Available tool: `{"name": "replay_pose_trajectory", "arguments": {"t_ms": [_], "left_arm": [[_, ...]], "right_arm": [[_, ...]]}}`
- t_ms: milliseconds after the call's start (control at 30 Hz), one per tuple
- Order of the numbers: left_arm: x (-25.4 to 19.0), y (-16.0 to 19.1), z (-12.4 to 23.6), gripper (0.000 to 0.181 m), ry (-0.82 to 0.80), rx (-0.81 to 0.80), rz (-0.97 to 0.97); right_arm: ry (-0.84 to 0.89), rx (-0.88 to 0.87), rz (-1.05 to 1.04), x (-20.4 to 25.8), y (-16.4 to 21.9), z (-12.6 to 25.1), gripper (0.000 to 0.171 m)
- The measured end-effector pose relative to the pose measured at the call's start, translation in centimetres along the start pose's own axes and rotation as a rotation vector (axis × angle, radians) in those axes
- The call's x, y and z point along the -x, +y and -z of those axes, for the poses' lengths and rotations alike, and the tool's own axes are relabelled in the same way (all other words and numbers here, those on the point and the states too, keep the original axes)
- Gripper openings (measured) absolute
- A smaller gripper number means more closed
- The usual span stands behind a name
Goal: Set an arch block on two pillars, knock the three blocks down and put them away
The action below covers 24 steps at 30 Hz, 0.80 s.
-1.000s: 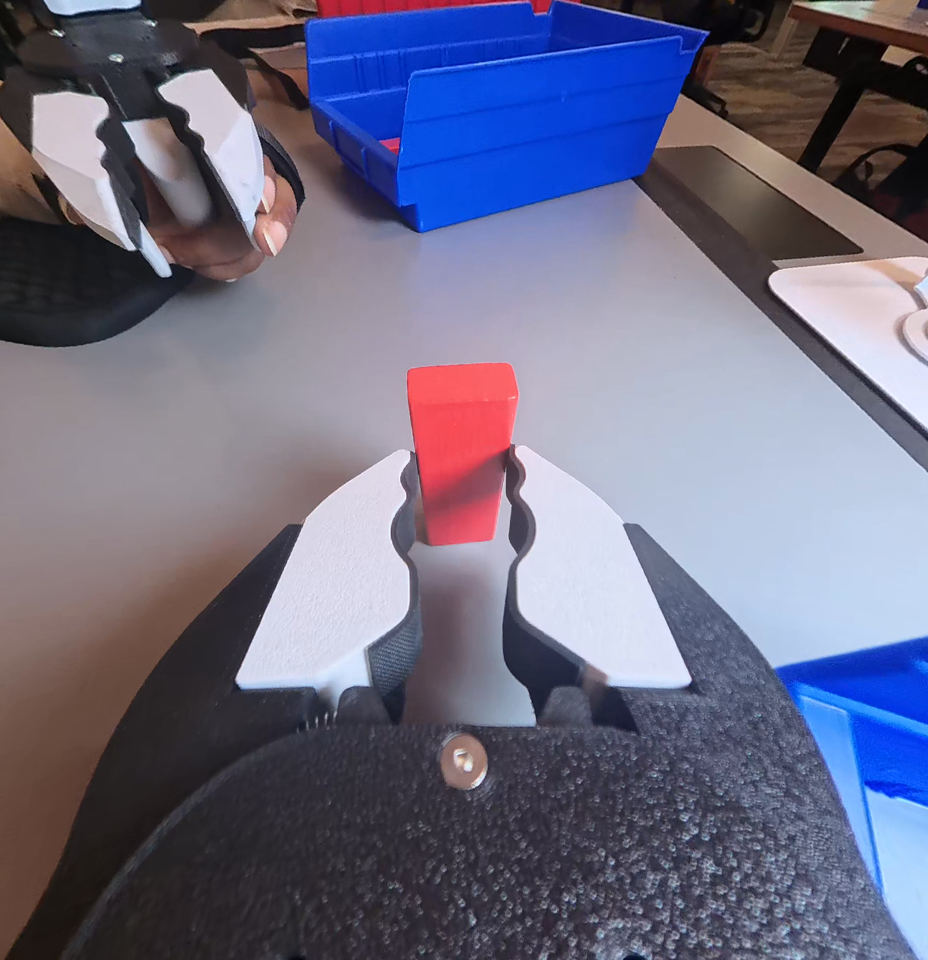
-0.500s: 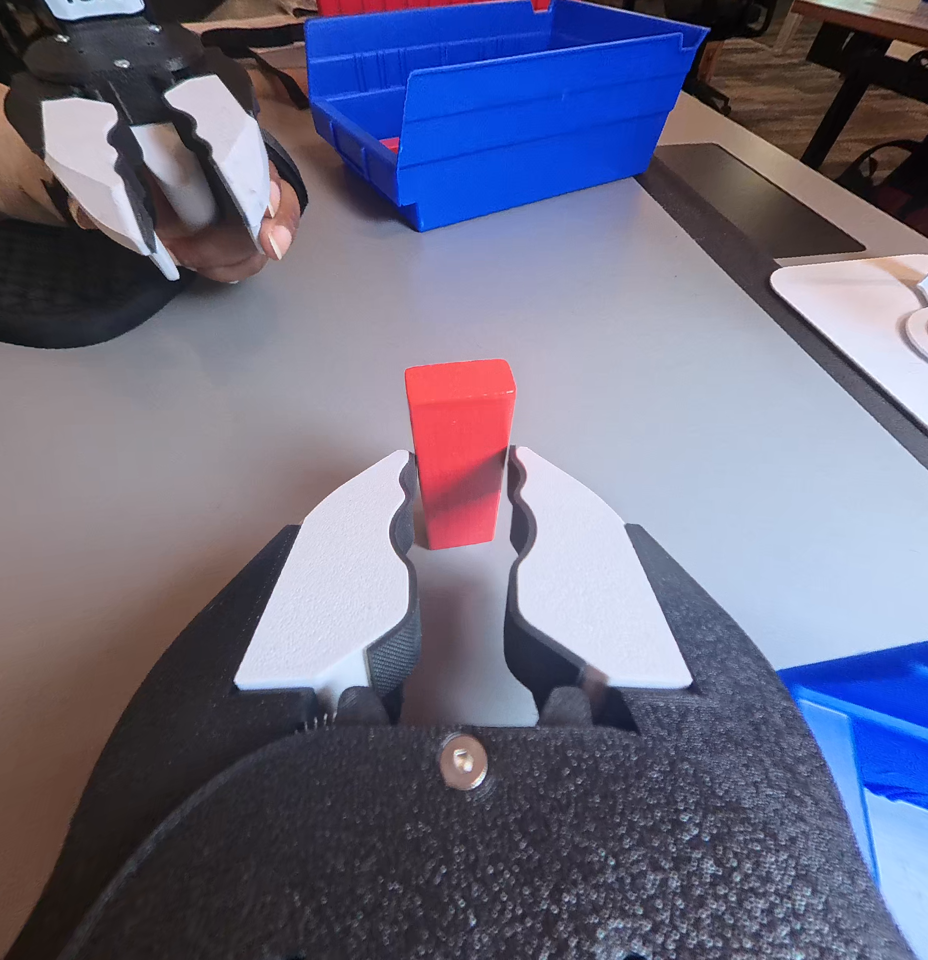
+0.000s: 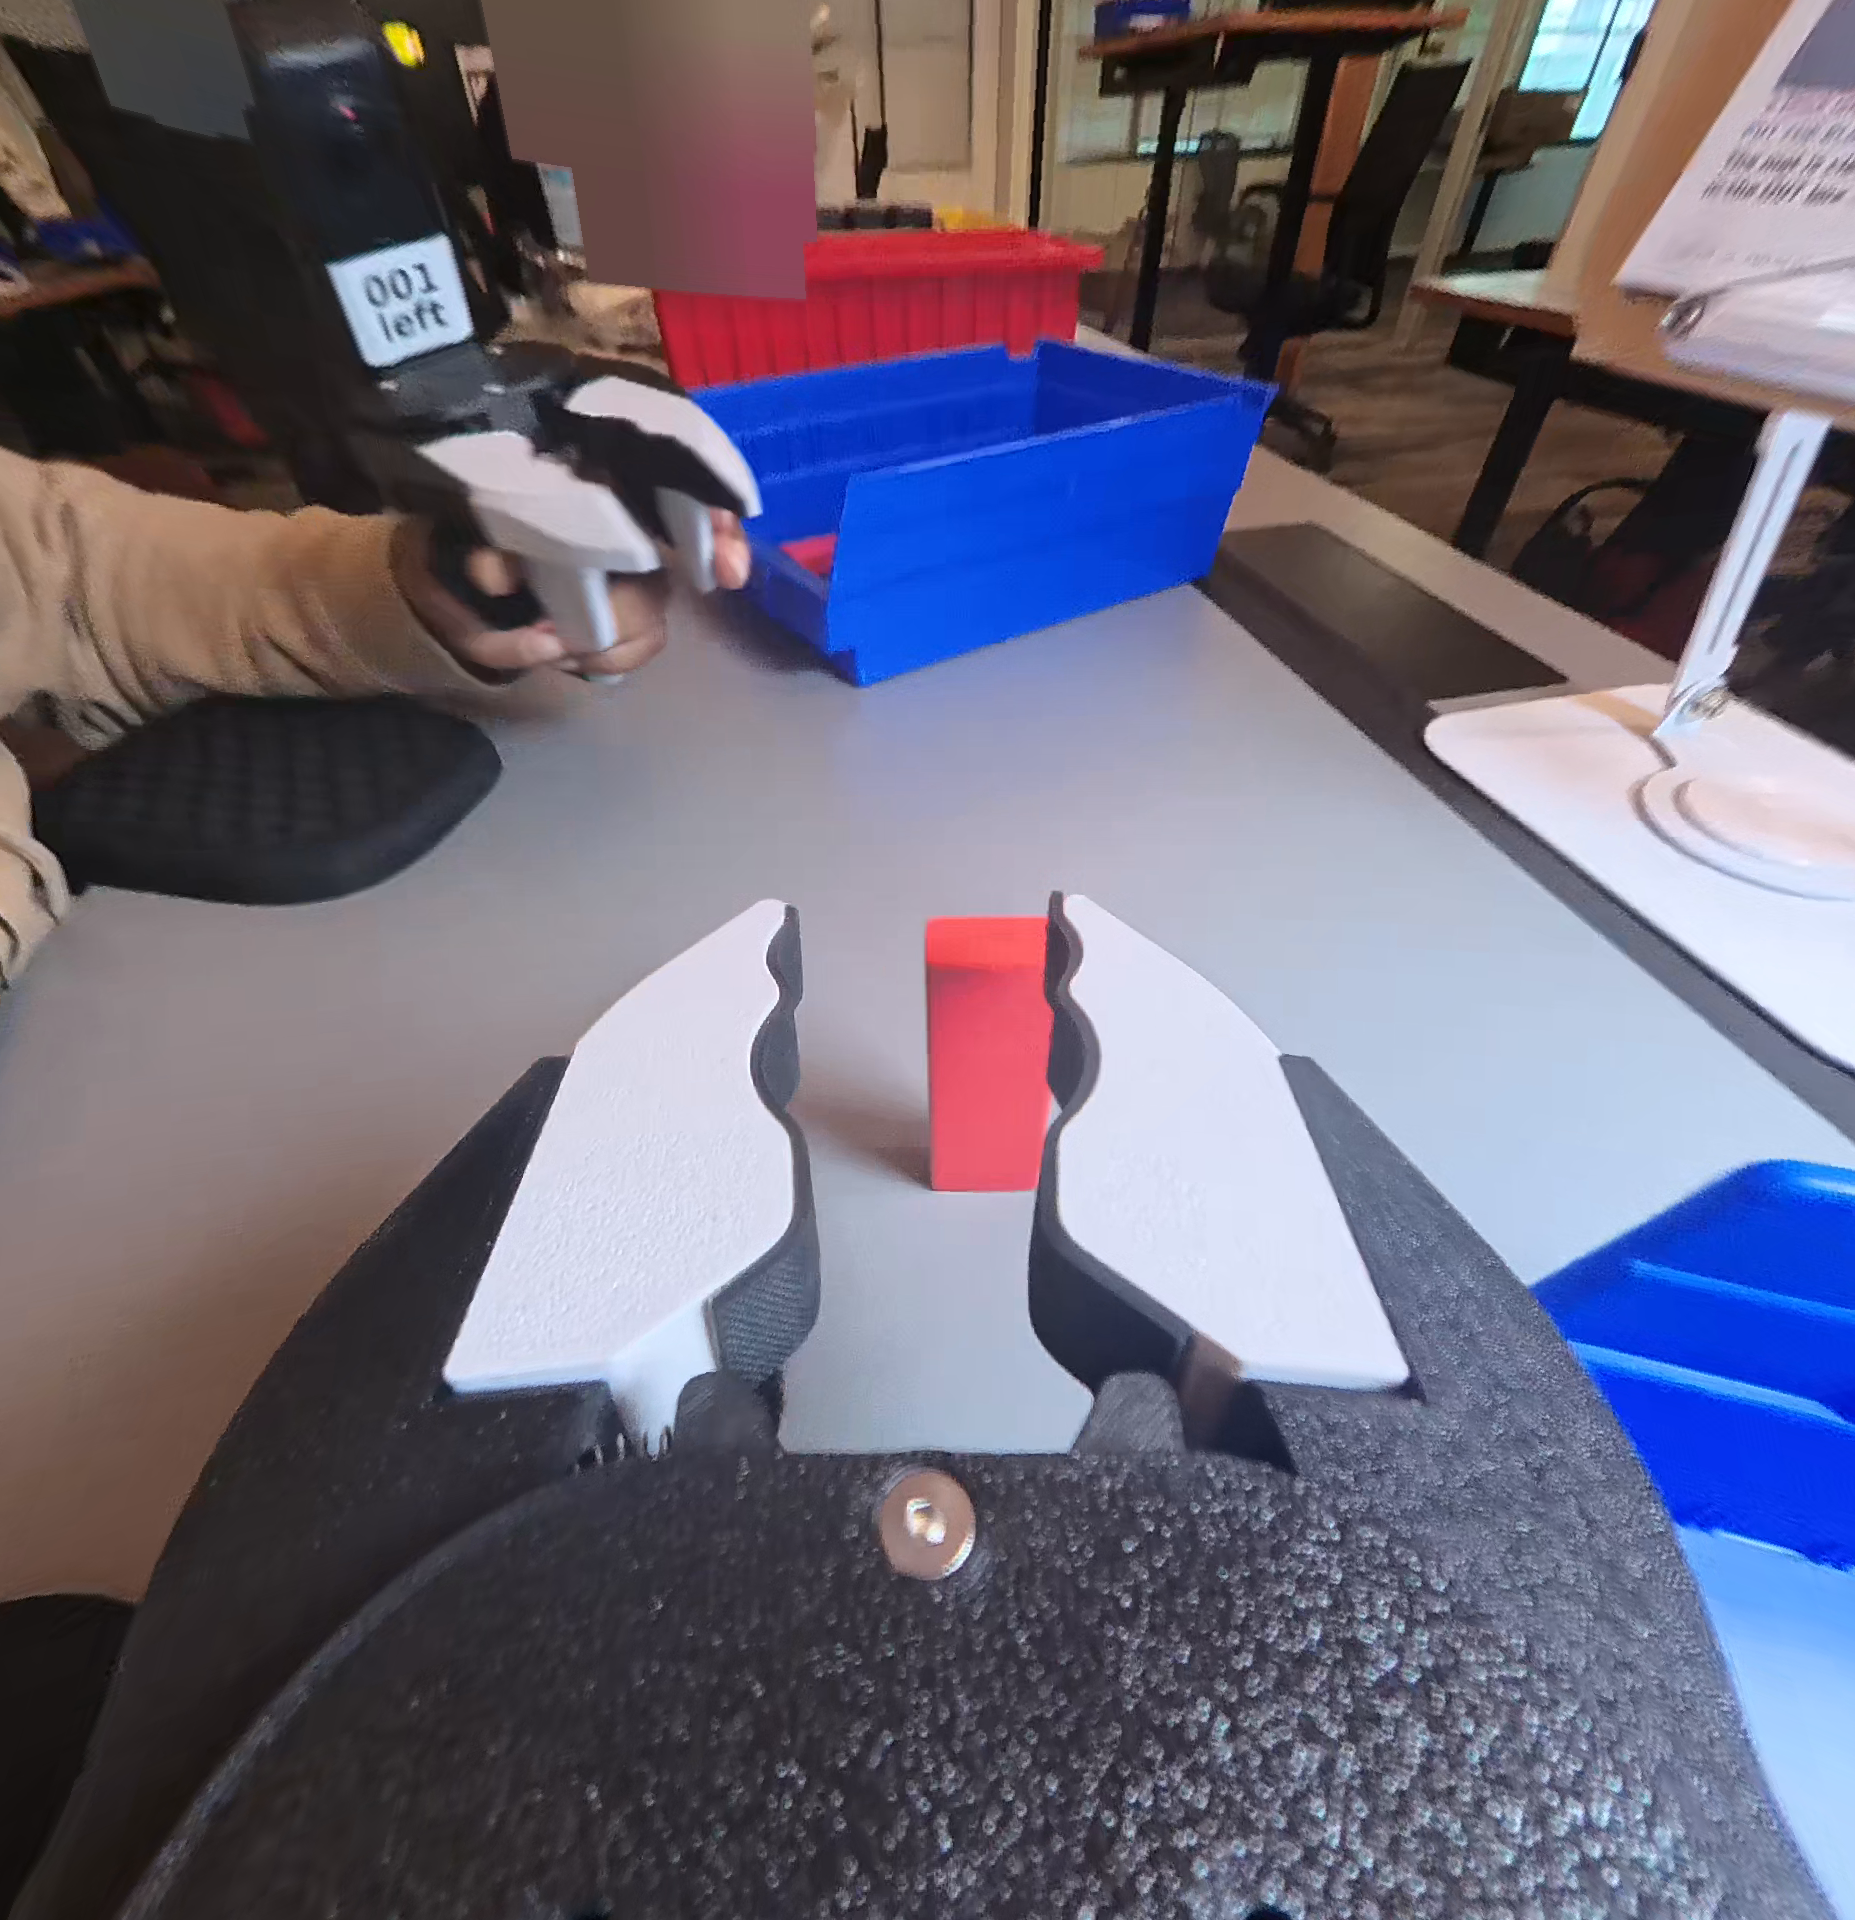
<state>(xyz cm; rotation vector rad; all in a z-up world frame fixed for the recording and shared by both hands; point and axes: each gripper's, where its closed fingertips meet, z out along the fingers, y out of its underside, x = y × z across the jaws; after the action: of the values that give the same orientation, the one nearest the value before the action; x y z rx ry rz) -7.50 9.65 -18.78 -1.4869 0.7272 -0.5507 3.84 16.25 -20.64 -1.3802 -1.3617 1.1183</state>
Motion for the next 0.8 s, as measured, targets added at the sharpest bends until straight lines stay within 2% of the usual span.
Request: {"name": "replay_pose_trajectory", "arguments": {"t_ms": [67, 167, 233, 333, 400, 500, 633, 800], "left_arm": [[4.2, -0.9, 1.7, 0.031, -0.17, 0.022, -0.045], [12.9, -2.7, 7.2, 0.021, -0.543, 0.065, -0.111], [17.5, -1.9, 10.3, 0.025, -0.67, 0.178, -0.054], [21.1, 2.1, 12.2, 0.035, -0.648, 0.368, 0.201], [22.5, 5.5, 13.1, 0.042, -0.646, 0.521, 0.268], [23.7, 9.1, 14.4, 0.044, -0.681, 0.702, 0.271], [25.2, 11.6, 19.6, 0.046, -0.876, 1.09, 0.121], [24.8, 14.4, 22.5, 0.045, -0.886, 1.438, 0.159]], "right_arm": [[0.023, -0.036, 0.003, 0.7, -1.2, 1.2, 0.045], [0.046, -0.068, 0.017, 2.1, -2.1, 2.9, 0.045], [0.047, -0.085, 0.018, 2.9, -2.4, 3.7, 0.045], [0.046, -0.097, 0.013, 3.5, -2.7, 4.3, 0.045], [0.053, -0.091, 0.022, 3.7, -2.6, 4.4, 0.045], [0.053, -0.081, 0.021, 3.8, -2.3, 4.4, 0.045], [0.045, -0.051, 0.0, 3.7, -1.4, 4.1, 0.045], [0.029, -0.011, -0.007, 4.1, -0.7, 3.7, 0.044]]}}
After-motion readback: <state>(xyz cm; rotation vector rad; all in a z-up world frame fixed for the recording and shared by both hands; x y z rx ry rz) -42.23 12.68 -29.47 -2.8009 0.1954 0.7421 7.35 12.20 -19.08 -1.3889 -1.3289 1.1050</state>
